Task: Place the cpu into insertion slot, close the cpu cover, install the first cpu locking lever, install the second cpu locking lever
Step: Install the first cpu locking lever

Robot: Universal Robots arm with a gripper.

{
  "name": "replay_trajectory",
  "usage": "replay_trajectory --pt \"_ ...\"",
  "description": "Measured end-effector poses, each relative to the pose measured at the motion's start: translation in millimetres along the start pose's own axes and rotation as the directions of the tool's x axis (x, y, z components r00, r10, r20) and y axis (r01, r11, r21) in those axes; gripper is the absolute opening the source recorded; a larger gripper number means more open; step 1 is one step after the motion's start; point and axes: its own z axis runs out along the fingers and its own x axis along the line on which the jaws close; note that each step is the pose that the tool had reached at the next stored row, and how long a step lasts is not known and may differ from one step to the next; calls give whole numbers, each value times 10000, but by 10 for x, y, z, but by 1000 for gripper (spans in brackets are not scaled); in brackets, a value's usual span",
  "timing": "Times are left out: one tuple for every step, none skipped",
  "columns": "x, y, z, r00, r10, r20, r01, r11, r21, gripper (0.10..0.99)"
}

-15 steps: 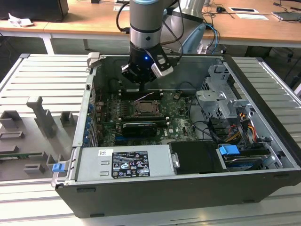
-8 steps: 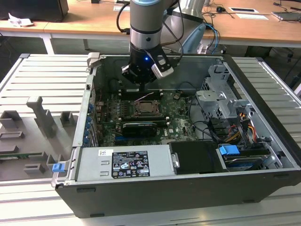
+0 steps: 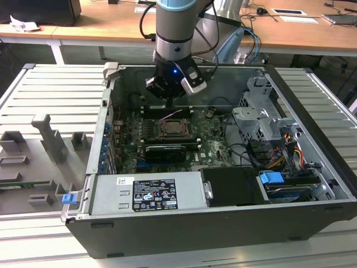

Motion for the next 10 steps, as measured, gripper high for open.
replay_trajectory --pt "-9 -3 12 10000 1 -2 -1 10000 0 106" --pt "-16 -5 20 10000 0 -4 0 10000 0 106" --pt "-23 -8 31 10000 1 -5 -1 10000 -2 106" --pt "-29 -12 52 10000 0 -4 0 10000 -3 106" --pt "-33 -16 69 10000 0 -4 0 10000 -3 106" --pt "-37 -20 86 10000 0 -4 0 10000 -2 106" --pt "-40 -22 97 10000 0 -5 0 10000 6 106" --pt "-43 -24 106 10000 1 -7 -1 10000 23 106" --pt "-45 -25 111 10000 3 -8 -3 10000 38 106" --pt "-51 -27 118 10000 15 -7 -15 10000 54 106"
